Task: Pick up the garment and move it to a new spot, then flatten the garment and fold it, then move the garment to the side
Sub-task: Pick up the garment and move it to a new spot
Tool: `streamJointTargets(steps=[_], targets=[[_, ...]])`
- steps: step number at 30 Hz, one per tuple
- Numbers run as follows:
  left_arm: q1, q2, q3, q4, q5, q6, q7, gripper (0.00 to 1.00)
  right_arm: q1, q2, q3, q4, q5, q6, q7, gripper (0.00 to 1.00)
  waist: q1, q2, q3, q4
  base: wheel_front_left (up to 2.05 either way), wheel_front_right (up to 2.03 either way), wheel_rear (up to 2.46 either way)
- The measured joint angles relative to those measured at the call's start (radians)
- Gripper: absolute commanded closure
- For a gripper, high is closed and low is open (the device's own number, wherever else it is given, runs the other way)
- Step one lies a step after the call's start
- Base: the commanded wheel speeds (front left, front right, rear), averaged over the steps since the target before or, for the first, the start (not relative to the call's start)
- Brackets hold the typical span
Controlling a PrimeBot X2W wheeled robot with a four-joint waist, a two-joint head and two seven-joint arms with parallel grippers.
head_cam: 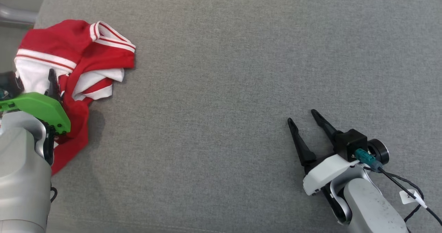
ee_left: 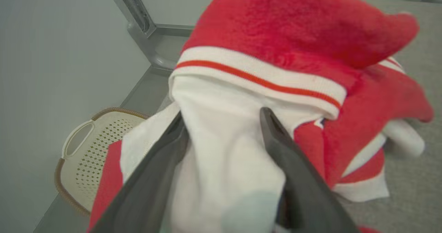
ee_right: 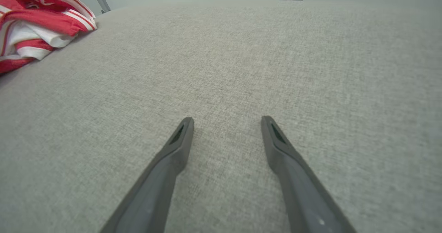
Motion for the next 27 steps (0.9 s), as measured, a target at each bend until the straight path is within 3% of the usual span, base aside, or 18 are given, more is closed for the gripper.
streamJointTargets(steps=[1, 2, 3, 4, 12, 19, 27], targets=[[-0.004, -0.001, -0.001, 0.025, -0.001, 0.002, 0.019, 0.0, -0.003, 0.001, 0.0, 0.0, 0.001, 0.0, 0.0, 0.0, 0.0, 0.0, 0.005, -0.006, 0.0, 0.0, 0.0], [-0.007, -0.002, -0.004, 0.047, -0.001, 0.001, 0.031, 0.16, -0.007, 0.002, -0.001, 0.0, 0.003, 0.0, 0.0, 0.0, 0.0, 0.0, 0.011, -0.013, 0.0, 0.0, 0.0], [-0.012, -0.001, -0.004, 0.066, -0.002, 0.003, 0.037, 0.77, -0.009, 0.002, -0.001, 0.0, 0.005, 0.0, -0.002, 0.0, 0.0, 0.0, 0.017, -0.019, 0.0, 0.0, 0.0], [-0.02, 0.001, -0.005, 0.083, -0.004, 0.003, 0.044, 1.0, -0.012, 0.004, -0.001, 0.0, 0.006, 0.0, -0.003, 0.0, 0.0, 0.0, 0.022, -0.025, 0.0, 0.0, 0.0], [-0.046, 0.002, -0.017, 0.129, -0.014, -0.005, 0.007, 1.0, -0.017, 0.023, -0.009, 0.015, 0.013, 0.001, -0.003, 0.0, 0.0, 0.0, 0.012, -0.047, 0.0, 0.0, 0.0], [-0.095, 0.001, -0.038, 0.066, -0.016, -0.019, -0.044, 1.0, 0.002, 0.046, -0.019, 0.026, 0.025, 0.001, -0.001, 0.0, 0.0, 0.0, -0.043, -0.065, 0.0, 0.0, 0.0], [-0.106, -0.065, -0.104, -0.06, 0.003, -0.024, -0.056, 1.0, 0.033, 0.067, -0.035, 0.04, 0.043, 0.001, -0.001, 0.0, 0.0, 0.0, -0.097, -0.132, 0.0, 0.0, 0.0]])
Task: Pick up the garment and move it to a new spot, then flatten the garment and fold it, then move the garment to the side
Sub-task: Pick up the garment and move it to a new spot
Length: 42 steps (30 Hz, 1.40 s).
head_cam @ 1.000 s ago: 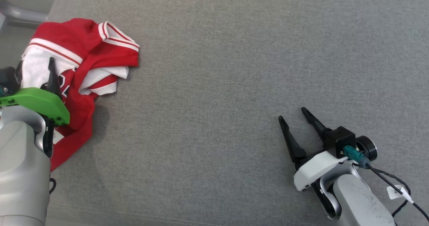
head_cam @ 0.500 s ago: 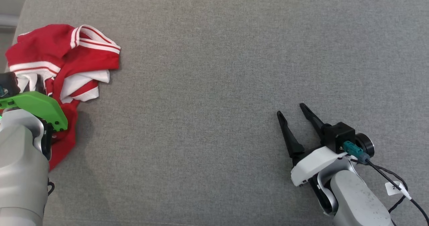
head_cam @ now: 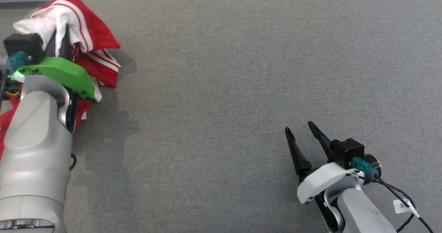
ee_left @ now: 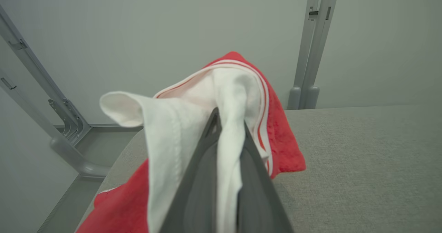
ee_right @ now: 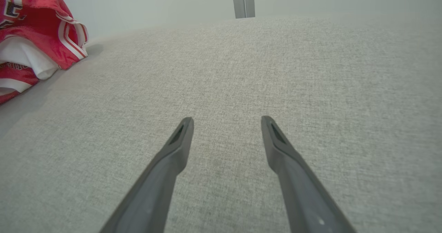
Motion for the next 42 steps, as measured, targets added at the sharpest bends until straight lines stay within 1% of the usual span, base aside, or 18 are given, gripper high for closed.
streamJointTargets(steps=[4, 8, 12, 14, 17, 18, 19, 22, 27, 30, 31, 32, 33, 37, 42], targets=[[0.007, -0.059, -0.031, -0.056, 0.0, -0.003, 0.0, 1.0, 0.012, 0.008, -0.003, 0.003, 0.003, 0.0, 0.0, 0.0, 0.0, 0.0, -0.019, -0.05, 0.0, 0.0, 0.0], [0.047, -0.117, -0.073, -0.085, 0.0, -0.004, -0.002, 1.0, 0.031, 0.011, -0.014, 0.01, 0.005, 0.0, 0.0, 0.0, 0.0, 0.0, -0.035, -0.107, 0.0, 0.0, 0.0], [0.087, -0.158, -0.123, -0.109, -0.018, -0.005, -0.001, 1.0, 0.046, 0.012, -0.025, 0.012, 0.007, 0.0, 0.0, 0.0, 0.0, 0.0, -0.047, -0.166, 0.0, 0.0, 0.0], [0.109, -0.175, -0.156, -0.124, -0.048, -0.005, -0.001, 1.0, 0.05, 0.012, -0.029, 0.012, 0.01, 0.0, 0.0, 0.0, 0.0, 0.0, -0.053, -0.198, 0.0, 0.0, 0.0], [0.135, -0.184, -0.214, -0.152, -0.089, -0.005, -0.001, 1.0, 0.063, 0.013, -0.03, 0.013, 0.01, 0.0, 0.0, 0.0, 0.0, 0.0, -0.061, -0.242, 0.0, 0.0, 0.0], [0.146, -0.184, -0.249, -0.169, -0.114, -0.005, -0.002, 1.0, 0.067, 0.013, -0.03, 0.014, 0.01, 0.0, 0.0, 0.0, 0.0, 0.0, -0.064, -0.257, 0.0, 0.0, 0.0], [0.174, -0.184, -0.315, -0.203, -0.189, -0.005, -0.001, 1.0, 0.07, 0.013, -0.03, 0.013, 0.012, 0.0, 0.0, 0.0, 0.0, 0.0, -0.069, -0.285, 0.0, 0.0, 0.0], [0.202, -0.186, -0.421, -0.257, -0.272, -0.002, -0.001, 1.0, 0.076, 0.013, -0.032, 0.01, 0.024, 0.0, 0.0, 0.0, 0.0, 0.0, -0.076, -0.328, 0.0, 0.0, 0.0], [0.228, -0.187, -0.57, -0.336, -0.36, 0.045, -0.001, 1.0, 0.079, 0.013, -0.022, -0.003, 0.029, 0.0, 0.0, 0.0, 0.0, 0.0, -0.083, -0.384, 0.0, 0.0, 0.0], [0.237, -0.188, -0.617, -0.377, -0.388, 0.076, -0.002, 1.0, 0.079, 0.013, -0.021, -0.011, 0.035, 0.0, 0.0, 0.0, 0.0, 0.0001, -0.083, -0.409, 0.0, 0.0, 0.0], [0.24, -0.189, -0.624, -0.38, -0.39, 0.092, -0.002, 0.84, 0.079, 0.013, -0.021, -0.015, 0.036, 0.0, 0.0, 0.0, -0.0001, 0.0, -0.082, -0.415, 0.0, 0.0, 0.0], [0.244, -0.189, -0.629, -0.379, -0.39, 0.103, -0.002, 0.4, 0.079, 0.013, -0.02, -0.017, 0.036, 0.0, 0.0, 0.0, 0.0, 0.0, -0.082, -0.419, 0.0, 0.0, 0.0], [0.251, -0.188, -0.632, -0.375, -0.389, 0.114, -0.002, 0.0, 0.079, 0.013, -0.021, -0.02, 0.036, 0.0, 0.0, 0.0, 0.0, 0.0, -0.081, -0.422, 0.0, 0.0, 0.0], [0.272, -0.188, -0.611, -0.363, -0.352, 0.143, -0.002, 0.0, 0.079, 0.013, -0.033, -0.03, 0.035, 0.0, 0.0, 0.0, 0.0, 0.0, -0.081, -0.412, 0.0, 0.0, 0.0], [0.337, -0.188, -0.494, -0.371, -0.288, 0.172, -0.002, 0.0, 0.079, 0.013, -0.051, -0.045, 0.023, 0.0, 0.0, 0.0, 0.0, 0.0, -0.091, -0.378, 0.0, 0.0, 0.0]])
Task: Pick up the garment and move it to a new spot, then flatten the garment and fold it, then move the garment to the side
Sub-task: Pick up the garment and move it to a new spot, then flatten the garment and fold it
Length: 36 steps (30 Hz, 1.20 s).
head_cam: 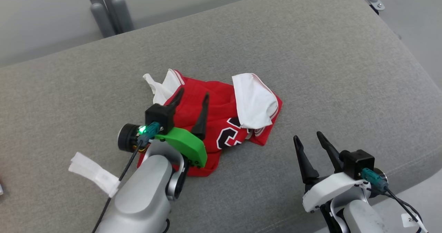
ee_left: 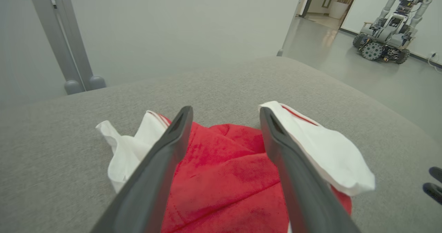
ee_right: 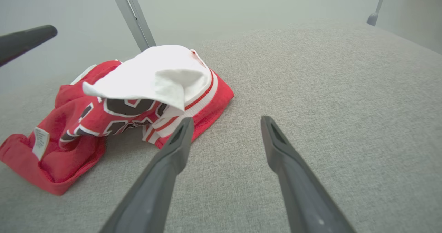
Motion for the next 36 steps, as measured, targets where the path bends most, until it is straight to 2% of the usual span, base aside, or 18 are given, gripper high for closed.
streamJointTargets(steps=[7, 20, 27, 32, 36], targets=[[0.139, 0.013, 0.205, -0.082, 0.118, 0.027, 0.0, 0.0, 0.006, 0.001, -0.022, -0.022, -0.022, 0.0, 0.0, 0.0, 0.0, 0.0, -0.022, 0.071, 0.0, 0.0, 0.0], [0.451, 0.007, 0.5, -0.219, 0.251, 0.014, 0.0, 0.0, 0.04, 0.001, -0.039, -0.016, -0.04, 0.0, 0.0, 0.0, 0.0, 0.0, -0.096, 0.209, 0.0, 0.0, 0.0], [0.597, 0.004, 0.569, -0.269, 0.285, -0.004, 0.0, 0.0, 0.053, 0.001, -0.049, -0.011, -0.044, 0.0, 0.0, 0.0, 0.0, 0.0, -0.136, 0.256, 0.0, 0.0, 0.0], [0.615, 0.004, 0.536, -0.27, 0.264, -0.009, 0.0, 0.0, 0.062, 0.001, -0.061, -0.008, -0.05, 0.0, 0.0, 0.0, 0.0, 0.0, -0.147, 0.28, 0.0, 0.0, 0.0], [0.609, 0.003, 0.49, -0.271, 0.258, -0.03, 0.0, 0.0, 0.062, 0.001, -0.059, -0.011, -0.05, 0.0, 0.0, 0.0, 0.0, 0.0, -0.14, 0.283, 0.0, 0.0, 0.0]])
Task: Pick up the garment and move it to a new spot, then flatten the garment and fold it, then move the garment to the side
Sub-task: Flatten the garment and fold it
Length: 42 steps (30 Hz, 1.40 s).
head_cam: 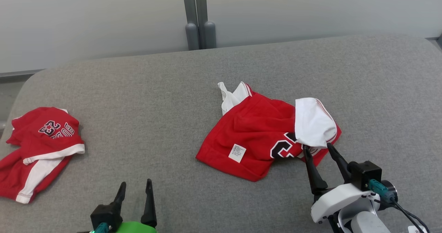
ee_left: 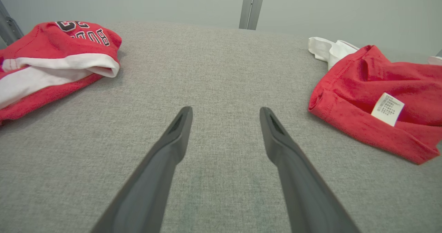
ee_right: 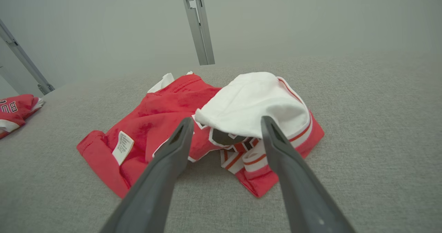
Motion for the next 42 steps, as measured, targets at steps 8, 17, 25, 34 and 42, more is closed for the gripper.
streamJointTargets(steps=[8, 17, 25, 34, 42], targets=[[-0.109, -0.002, -0.16, 0.037, -0.05, -0.046, 0.0, 0.0, -0.02, 0.0, 0.013, -0.005, -0.004, 0.0, 0.0, 0.0, 0.0, 0.0, 0.053, -0.027, 0.0, 0.0, 0.0], [-0.246, -0.002, -0.245, 0.114, -0.112, -0.053, 0.0, 0.0, -0.056, 0.0, 0.031, -0.009, -0.001, 0.0, 0.0, 0.0, 0.0, 0.0, 0.115, -0.096, 0.0, 0.0, 0.0], [-0.301, -0.002, -0.247, 0.222, -0.112, -0.056, 0.0, 0.0, -0.063, -0.001, 0.033, -0.009, 0.002, 0.0, 0.0, 0.0, 0.0, 0.0, 0.161, -0.152, 0.0, 0.0, 0.0], [-0.337, -0.002, -0.234, 0.243, -0.098, -0.053, 0.0, 1.0, -0.076, 0.0, 0.038, -0.01, 0.014, 0.0, 0.0, 0.0, 0.0, 0.0, 0.197, -0.175, 0.0, 0.0, 0.0], [-0.324, -0.002, -0.249, 0.246, -0.085, -0.067, 0.0, 1.0, -0.078, 0.0, 0.026, 0.002, 0.028, 0.0, 0.0, 0.0, 0.0, 0.0, 0.183, -0.163, 0.0, 0.0, 0.0]])
